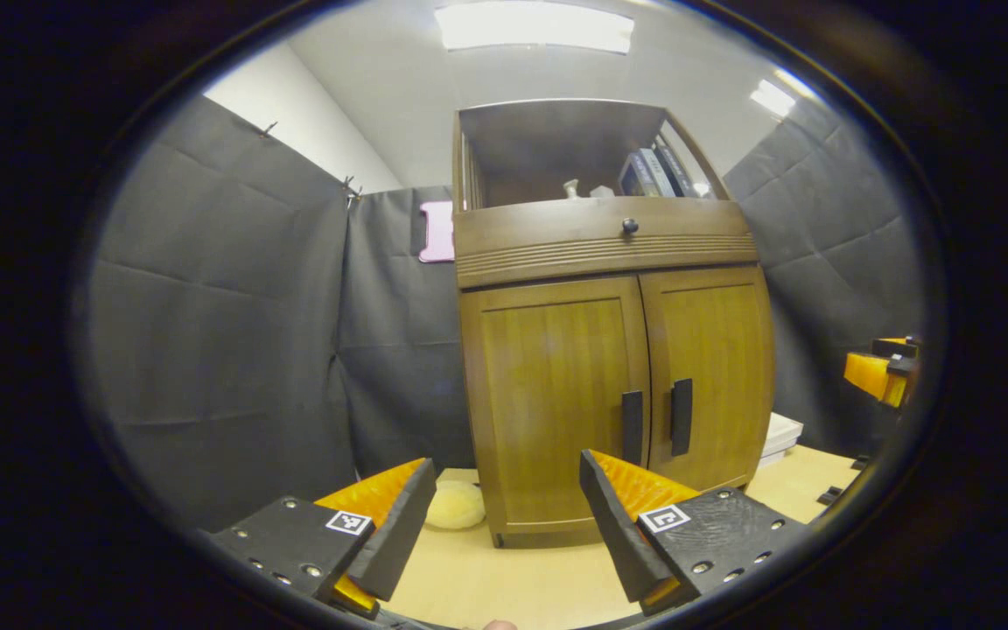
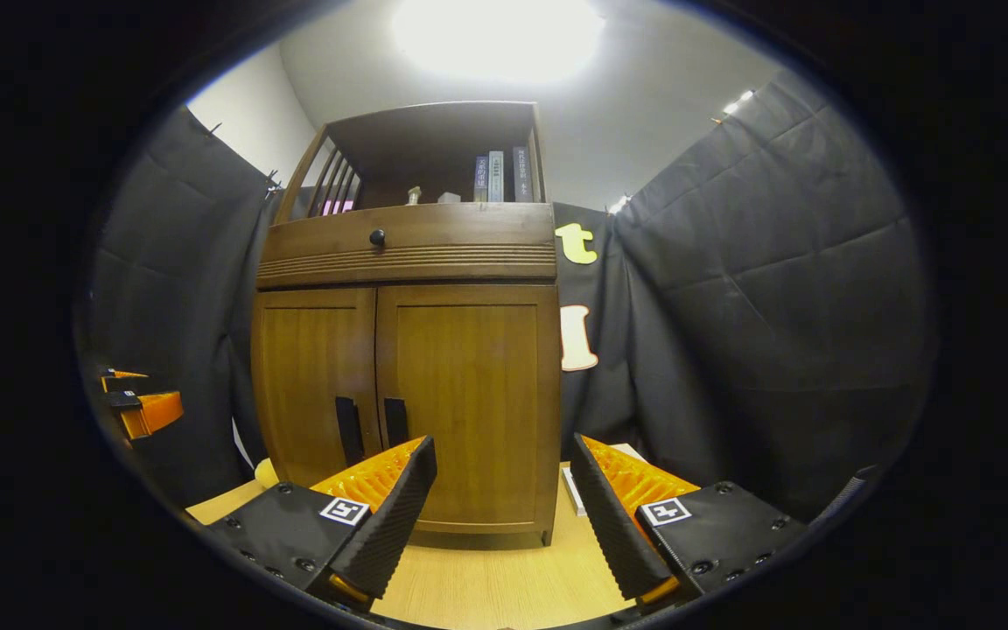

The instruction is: Open the right door of the double-door shoe cabinet with the right hand, and open the left door with the left hand.

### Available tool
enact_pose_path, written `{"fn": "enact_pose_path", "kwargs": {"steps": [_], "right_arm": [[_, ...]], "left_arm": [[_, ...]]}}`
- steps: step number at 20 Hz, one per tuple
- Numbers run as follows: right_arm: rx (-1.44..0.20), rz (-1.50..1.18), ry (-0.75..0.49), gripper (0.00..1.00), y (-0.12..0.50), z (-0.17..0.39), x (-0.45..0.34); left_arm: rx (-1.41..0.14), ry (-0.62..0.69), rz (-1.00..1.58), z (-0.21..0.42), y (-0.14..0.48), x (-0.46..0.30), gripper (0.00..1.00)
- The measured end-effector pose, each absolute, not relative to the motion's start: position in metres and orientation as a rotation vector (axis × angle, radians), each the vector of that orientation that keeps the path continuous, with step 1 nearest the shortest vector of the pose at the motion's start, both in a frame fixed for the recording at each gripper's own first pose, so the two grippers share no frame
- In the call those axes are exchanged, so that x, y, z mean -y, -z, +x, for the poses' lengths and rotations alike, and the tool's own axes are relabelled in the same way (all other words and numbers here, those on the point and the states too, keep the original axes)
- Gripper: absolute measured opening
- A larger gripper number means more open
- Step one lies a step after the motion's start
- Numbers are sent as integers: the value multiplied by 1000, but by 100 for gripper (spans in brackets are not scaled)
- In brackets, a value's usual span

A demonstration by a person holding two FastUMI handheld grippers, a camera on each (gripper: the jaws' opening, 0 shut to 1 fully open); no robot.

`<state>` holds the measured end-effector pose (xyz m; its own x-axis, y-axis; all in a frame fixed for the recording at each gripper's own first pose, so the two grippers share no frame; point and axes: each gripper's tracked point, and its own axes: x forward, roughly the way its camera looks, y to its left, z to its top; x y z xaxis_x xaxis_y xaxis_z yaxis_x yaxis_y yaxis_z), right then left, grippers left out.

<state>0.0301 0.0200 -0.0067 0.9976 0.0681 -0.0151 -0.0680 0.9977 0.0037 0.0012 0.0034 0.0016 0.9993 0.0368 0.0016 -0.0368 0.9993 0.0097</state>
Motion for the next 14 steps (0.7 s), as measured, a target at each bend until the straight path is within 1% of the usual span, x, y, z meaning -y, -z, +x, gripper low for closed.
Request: {"fn": "enact_pose_path", "kwargs": {"steps": [4,5,6,7,9,10,13,14], "right_arm": [[-16,11,-113,97,5,52,-38],[-14,10,-124,96,5,57,-43],[-11,8,-136,97,4,61,-48],[-9,6,-146,97,5,67,-52],[-9,14,-164,97,6,79,-62],[-12,22,-172,97,7,85,-67],[-29,38,-191,96,13,103,-82],[-33,41,-198,97,15,109,-87]], "left_arm": [[2,-72,9,4,-1,-7,96],[4,-84,13,5,-1,-8,95],[5,-94,15,6,-1,-8,94],[4,-106,19,7,0,-10,96],[2,-129,23,8,0,-12,94],[1,-140,24,7,0,-12,96],[-6,-174,27,9,1,-15,96],[-8,-186,29,9,1,-17,96]]}}
